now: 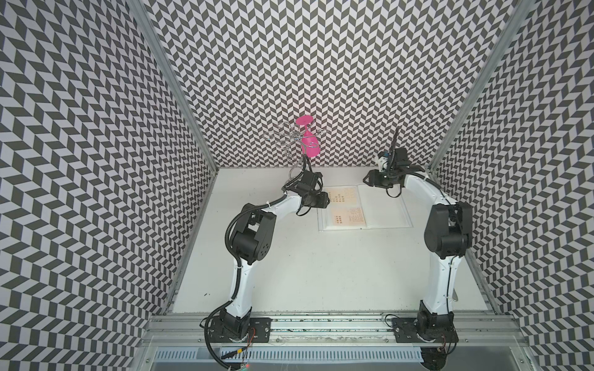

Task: Place the photos into the photo albums
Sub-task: Insert the photo into the photo album, then move the photo album to the center of the board.

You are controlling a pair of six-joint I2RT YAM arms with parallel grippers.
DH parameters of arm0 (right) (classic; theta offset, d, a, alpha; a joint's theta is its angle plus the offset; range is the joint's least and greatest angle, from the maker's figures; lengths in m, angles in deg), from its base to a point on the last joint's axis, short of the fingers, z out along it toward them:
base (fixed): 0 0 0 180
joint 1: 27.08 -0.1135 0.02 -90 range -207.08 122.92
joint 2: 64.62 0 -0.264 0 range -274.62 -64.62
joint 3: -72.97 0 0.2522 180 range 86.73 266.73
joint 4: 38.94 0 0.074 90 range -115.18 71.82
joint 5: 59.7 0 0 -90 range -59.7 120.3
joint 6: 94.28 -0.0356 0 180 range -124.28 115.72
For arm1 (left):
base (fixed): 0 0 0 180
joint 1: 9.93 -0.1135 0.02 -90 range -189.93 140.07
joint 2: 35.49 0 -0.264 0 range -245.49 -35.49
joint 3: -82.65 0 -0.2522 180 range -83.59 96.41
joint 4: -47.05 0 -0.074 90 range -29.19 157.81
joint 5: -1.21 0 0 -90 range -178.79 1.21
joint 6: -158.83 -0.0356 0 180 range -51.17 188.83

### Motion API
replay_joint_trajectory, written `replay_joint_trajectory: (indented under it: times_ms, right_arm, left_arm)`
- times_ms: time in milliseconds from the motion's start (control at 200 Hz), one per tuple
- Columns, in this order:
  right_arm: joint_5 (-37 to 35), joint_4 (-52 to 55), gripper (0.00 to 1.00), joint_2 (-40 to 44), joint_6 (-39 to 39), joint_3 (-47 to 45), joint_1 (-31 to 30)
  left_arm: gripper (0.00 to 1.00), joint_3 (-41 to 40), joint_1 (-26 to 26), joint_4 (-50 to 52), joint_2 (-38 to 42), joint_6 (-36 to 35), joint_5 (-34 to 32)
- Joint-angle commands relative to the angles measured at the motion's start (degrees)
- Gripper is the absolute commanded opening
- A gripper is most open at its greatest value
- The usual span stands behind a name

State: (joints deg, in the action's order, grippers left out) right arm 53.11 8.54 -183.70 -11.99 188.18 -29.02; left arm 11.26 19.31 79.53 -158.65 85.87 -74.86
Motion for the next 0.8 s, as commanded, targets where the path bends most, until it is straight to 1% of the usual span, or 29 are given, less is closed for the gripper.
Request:
replay_joint_trajectory:
  times_ms: [0, 70, 185, 245, 366, 576, 671, 796]
  right_arm:
    - [2.6, -3.6, 0.53, 4.8, 0.6, -5.2, 6.2]
    - [5.7, -4.7, 0.52, 6.3, 0.3, -8.8, 8.6]
    - [8.7, -6.4, 0.51, 7.9, -0.1, -13.7, 8.4]
    - [7.3, -7.2, 0.51, 8.9, -0.7, -16.0, 8.5]
    - [1.5, -9.4, 0.52, 10.0, -1.0, -19.3, 10.1]
    - [2.5, -11.5, 0.52, 8.3, -0.8, -21.4, 15.9]
    - [3.3, -11.1, 0.52, 6.4, -0.4, -21.3, 17.2]
    - [2.3, -10.2, 0.52, 4.5, 0.2, -21.3, 17.8]
  left_arm:
    - [0.47, 0.9, 3.5, 0.4, 2.2, -2.1, -0.9]
    - [0.47, 1.5, 4.5, 1.0, 1.1, -2.0, -0.1]
    - [0.47, 2.0, 4.7, 1.4, -0.2, -0.8, 0.9]
    - [0.47, 1.8, 4.8, 1.1, -0.2, -0.9, 1.1]
    - [0.47, 1.7, 5.1, 1.1, -1.3, -1.5, 2.0]
    - [0.48, 3.1, 5.4, 2.6, -5.7, -3.0, 5.7]
    - [0.48, 4.3, 5.4, 3.9, -7.6, -2.8, 7.1]
    - [0.47, 3.1, 5.4, 3.1, -7.4, -2.6, 6.2]
